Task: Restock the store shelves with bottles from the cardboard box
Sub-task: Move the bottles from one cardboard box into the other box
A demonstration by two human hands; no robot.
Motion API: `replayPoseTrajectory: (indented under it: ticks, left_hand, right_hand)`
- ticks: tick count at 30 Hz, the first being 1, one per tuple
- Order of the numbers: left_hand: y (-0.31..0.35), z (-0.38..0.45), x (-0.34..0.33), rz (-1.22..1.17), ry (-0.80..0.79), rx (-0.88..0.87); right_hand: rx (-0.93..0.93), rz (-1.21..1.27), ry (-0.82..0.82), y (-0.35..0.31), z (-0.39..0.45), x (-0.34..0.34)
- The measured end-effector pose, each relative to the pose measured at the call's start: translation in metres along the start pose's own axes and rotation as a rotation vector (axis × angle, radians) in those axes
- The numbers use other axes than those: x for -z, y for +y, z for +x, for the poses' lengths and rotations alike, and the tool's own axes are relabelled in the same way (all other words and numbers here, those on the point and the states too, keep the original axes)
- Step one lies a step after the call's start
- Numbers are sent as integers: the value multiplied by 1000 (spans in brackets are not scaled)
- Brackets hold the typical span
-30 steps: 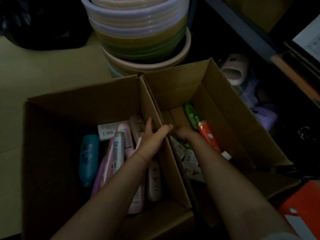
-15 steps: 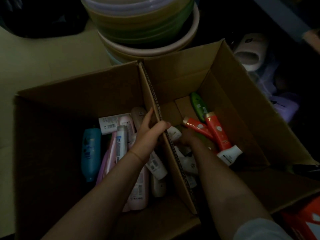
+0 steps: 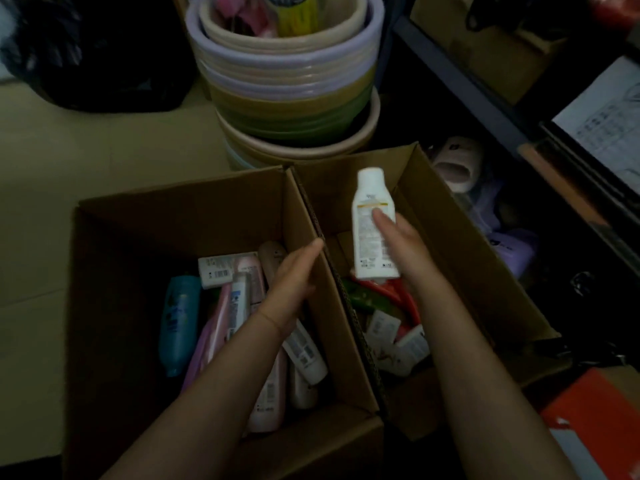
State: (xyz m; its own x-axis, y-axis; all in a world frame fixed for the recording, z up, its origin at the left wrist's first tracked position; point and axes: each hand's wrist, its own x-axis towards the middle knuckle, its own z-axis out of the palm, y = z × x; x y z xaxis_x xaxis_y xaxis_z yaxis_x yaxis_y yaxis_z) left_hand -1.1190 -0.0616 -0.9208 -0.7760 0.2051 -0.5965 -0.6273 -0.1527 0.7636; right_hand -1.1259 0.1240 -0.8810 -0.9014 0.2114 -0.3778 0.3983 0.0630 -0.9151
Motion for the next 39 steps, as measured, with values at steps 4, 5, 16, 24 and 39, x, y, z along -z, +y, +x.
replayPoseTrajectory:
  ticks: [4,5,16,24,39]
  left_hand:
    - [25,-14,24,-278,21,-62]
    - [27,-16,34,-336,13,-49]
    - [-51,-3,74,229,345,63]
    - [-50,-16,0,179,-88,43]
    - [-46,-12,2,210,-53,-29]
  right_hand:
    - [73,-84,-118,-36,-19,-41]
    - [99,-66,-132,-37,-18,-47]
    - [-352,-387,-21,75,44,-13]
    - [-598,-746,-390,167,-2,-3]
    - [-526,-485,-291,187,26,-4]
